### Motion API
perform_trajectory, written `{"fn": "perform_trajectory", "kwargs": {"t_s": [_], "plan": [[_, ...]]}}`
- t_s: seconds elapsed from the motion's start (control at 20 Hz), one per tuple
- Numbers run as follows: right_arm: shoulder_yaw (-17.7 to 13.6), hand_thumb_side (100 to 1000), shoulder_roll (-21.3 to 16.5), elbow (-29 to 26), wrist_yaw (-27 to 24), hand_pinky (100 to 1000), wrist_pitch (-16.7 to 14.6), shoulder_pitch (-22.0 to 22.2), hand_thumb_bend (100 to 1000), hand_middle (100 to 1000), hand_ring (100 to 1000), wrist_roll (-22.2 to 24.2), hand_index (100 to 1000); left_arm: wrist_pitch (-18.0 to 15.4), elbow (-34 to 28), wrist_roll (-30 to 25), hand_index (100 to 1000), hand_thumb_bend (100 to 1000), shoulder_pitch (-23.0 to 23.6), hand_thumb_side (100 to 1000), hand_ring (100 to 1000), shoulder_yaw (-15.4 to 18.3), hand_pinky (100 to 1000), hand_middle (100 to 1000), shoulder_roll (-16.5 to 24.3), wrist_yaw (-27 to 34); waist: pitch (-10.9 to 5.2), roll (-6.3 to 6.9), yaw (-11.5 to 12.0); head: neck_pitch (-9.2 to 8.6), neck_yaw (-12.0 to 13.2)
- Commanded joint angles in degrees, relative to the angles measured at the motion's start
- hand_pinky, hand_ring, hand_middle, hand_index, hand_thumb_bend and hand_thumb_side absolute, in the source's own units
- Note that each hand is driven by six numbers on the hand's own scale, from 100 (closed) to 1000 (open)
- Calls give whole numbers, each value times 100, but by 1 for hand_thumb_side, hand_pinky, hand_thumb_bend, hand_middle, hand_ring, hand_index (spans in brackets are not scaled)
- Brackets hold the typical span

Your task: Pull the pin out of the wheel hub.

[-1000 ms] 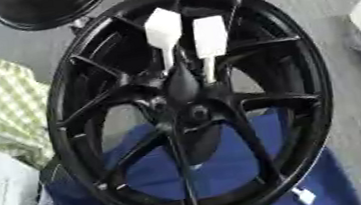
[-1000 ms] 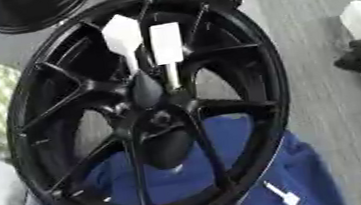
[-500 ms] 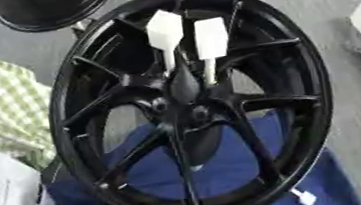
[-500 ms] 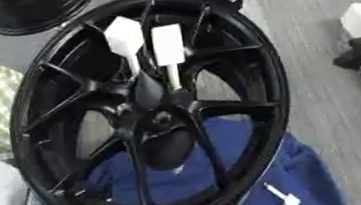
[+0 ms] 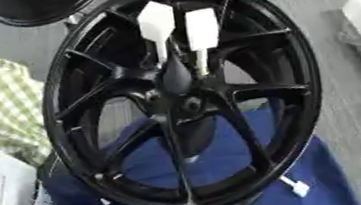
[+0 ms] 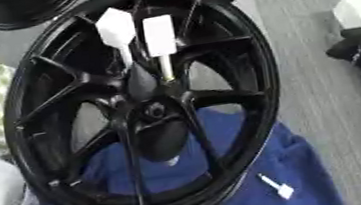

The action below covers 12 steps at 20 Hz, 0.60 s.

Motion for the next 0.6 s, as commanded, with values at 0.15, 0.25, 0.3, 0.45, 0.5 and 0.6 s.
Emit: {"fn": "perform_trajectory", "kwargs": {"t_s": [0.15, 0.25, 0.3, 0.45, 0.5, 0.6], "plan": [[-6, 656, -191, -140, 71, 837, -51, 42, 100, 613, 702, -8, 758, -189, 156, -1310, 794, 363, -562, 614, 691, -316, 794, 648, 816, -325, -135, 20, -8, 22, -30], [-2, 654, -203, -139, 89, 837, -54, 58, 100, 611, 701, -5, 757, -224, 149, -1785, 801, 373, -852, 622, 710, -446, 795, 663, 876, -358, -150, 28, -7, 26, -36], [0, 653, -209, -139, 93, 837, -57, 66, 100, 611, 700, -6, 756, -235, 138, -1987, 802, 375, -1020, 614, 715, -523, 794, 666, 878, -372, -158, 31, -4, 28, -39], [6, 653, -226, -140, 95, 836, -68, 89, 100, 611, 700, -17, 756, -270, 120, -2424, 805, 392, -1523, 632, 726, -772, 794, 675, 787, -378, -184, 40, 1, 24, -45], [10, 652, -232, -140, 96, 836, -71, 99, 100, 611, 700, -16, 756, -285, 129, -2542, 806, 394, -1718, 632, 728, -881, 794, 676, 727, -364, -193, 43, 0, 23, -47], [15, 652, -245, -139, 99, 836, -72, 115, 100, 610, 699, -13, 756, -307, 197, -2686, 807, 396, -2096, 633, 731, -1119, 794, 679, 561, -367, -210, 52, 4, 26, -48]]}}
